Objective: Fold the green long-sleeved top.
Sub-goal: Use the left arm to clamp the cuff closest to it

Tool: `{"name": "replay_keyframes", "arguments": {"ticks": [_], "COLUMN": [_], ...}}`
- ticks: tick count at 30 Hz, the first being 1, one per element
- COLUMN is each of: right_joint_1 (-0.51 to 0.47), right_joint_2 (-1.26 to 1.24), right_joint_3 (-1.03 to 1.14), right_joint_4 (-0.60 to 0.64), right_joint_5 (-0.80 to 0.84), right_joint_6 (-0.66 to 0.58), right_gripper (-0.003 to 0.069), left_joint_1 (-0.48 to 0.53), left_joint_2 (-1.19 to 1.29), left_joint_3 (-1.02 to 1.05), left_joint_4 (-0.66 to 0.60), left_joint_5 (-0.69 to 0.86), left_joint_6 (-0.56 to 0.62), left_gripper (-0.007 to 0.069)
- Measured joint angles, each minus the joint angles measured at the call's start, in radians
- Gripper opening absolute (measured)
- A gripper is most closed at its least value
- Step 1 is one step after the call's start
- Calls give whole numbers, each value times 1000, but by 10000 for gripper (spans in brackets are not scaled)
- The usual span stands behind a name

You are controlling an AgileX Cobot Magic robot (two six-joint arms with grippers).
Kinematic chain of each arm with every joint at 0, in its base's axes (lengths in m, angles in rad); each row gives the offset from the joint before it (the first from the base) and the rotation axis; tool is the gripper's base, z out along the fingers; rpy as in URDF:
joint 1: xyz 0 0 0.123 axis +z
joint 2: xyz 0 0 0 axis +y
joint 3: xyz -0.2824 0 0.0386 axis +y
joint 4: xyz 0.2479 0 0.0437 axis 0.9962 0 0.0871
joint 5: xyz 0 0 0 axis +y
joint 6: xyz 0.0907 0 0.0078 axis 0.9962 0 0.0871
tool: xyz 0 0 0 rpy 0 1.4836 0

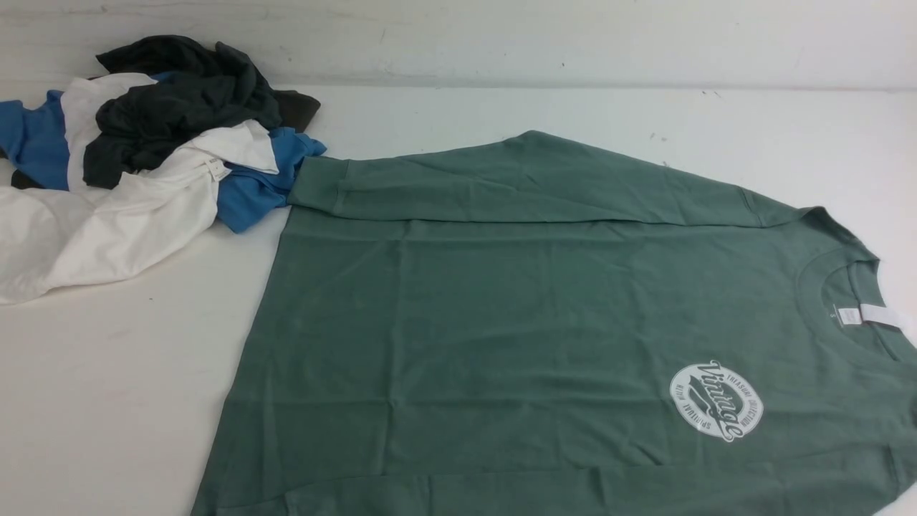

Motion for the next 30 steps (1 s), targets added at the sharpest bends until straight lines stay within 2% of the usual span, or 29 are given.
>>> {"name": "replay_keyframes", "arguments": {"ticks": [4,11,15,17,20,21,23,30], "right_joint_1": [0,0,0,0,0,0,0,0], "right_joint_2": [0,0,0,0,0,0,0,0], "right_joint_3": [0,5,8,8,8,8,8,8], "right_joint_4": [-44,-151,-107,-35,3,17,22,24], "right_joint_5": [1,-17,-171,-329,-423,-487,-529,-596], "right_joint_6": [-3,-7,91,210,305,371,402,425], "right_gripper": [-15,-15,-15,-15,-15,-15,-15,-15], "left_joint_1": [0,0,0,0,0,0,0,0], "left_joint_2": [0,0,0,6,47,116,203,753], "left_joint_3": [-40,-63,-63,-78,-116,-170,-229,-551], "left_joint_4": [43,158,184,197,203,207,214,394], "left_joint_5": [40,200,266,316,377,457,546,1088], "left_joint_6": [1,1,21,60,87,106,123,137], "left_gripper": [-3,-3,-3,-3,-3,-3,-3,-3]}}
